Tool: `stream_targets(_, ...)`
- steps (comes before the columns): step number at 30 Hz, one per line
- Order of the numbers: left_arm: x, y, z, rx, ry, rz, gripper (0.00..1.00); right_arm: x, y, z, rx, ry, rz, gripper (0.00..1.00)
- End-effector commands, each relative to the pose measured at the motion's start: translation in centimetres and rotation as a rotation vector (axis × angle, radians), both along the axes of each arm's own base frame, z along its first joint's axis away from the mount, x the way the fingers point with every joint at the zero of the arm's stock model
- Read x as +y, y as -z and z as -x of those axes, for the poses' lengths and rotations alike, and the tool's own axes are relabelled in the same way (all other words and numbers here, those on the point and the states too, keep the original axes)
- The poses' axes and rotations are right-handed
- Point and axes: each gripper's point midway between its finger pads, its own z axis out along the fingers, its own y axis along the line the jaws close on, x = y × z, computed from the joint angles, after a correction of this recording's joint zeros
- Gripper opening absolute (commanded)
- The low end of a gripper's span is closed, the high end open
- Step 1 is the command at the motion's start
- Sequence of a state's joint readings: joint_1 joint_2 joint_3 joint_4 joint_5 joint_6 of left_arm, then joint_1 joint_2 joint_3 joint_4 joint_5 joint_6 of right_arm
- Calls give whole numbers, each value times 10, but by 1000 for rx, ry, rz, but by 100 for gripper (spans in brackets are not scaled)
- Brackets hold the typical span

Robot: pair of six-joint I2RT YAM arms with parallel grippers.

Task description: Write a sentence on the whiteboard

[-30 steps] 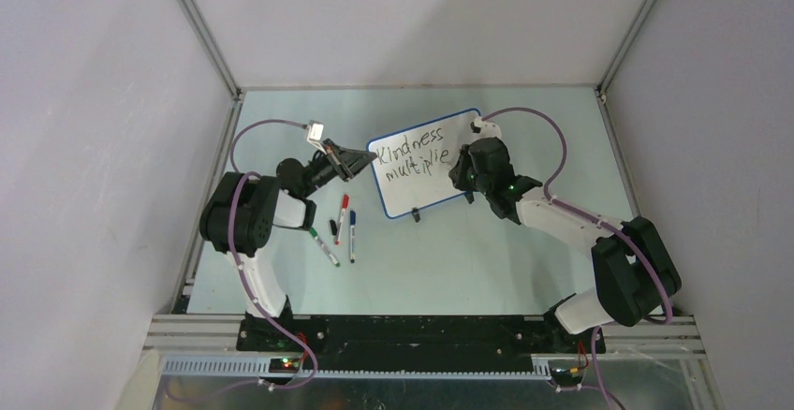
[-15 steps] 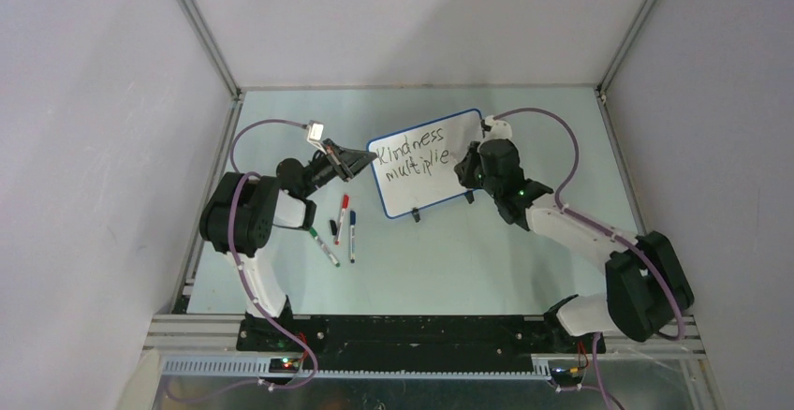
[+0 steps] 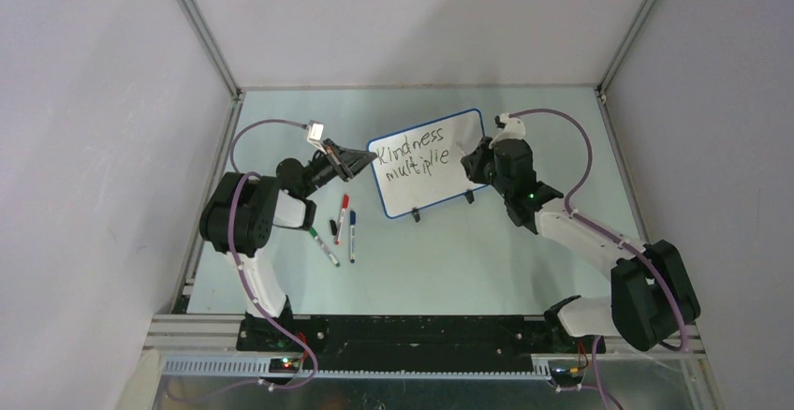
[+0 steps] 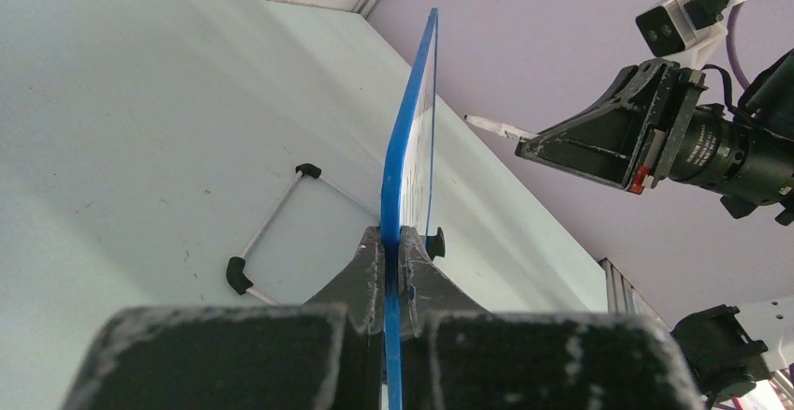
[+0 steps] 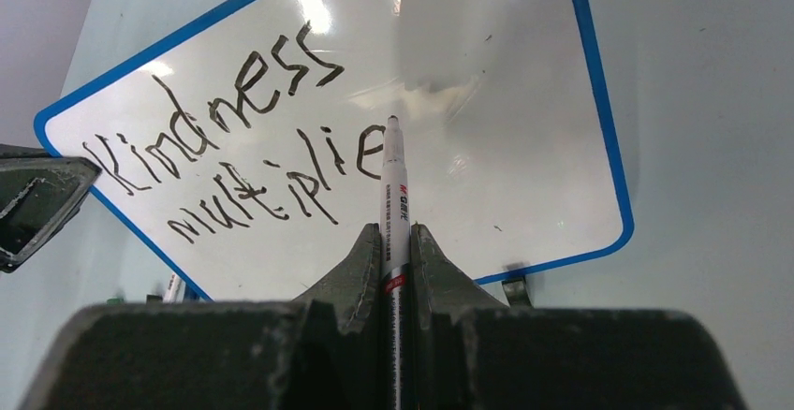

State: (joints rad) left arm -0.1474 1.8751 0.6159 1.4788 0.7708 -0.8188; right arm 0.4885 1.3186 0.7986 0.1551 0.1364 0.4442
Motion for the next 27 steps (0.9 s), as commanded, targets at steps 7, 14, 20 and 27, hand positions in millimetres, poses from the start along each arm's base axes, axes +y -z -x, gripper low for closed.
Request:
stream_targets(7,0,-24,8,-127,16,-17,0,11,1,-14,0,-31,-35,0)
stream_targets(14,0,-24,8,-128,16,-17,0,9,3,-17,5,-19,-37,0)
stream_targets(20,0,-24,8,-128,15,-17,0,6,1,-18,-1,-9,-39,0)
stream_targets(27,0,-24,8,-126,15,-16,0,7,0,-20,-4,-12,-49,0)
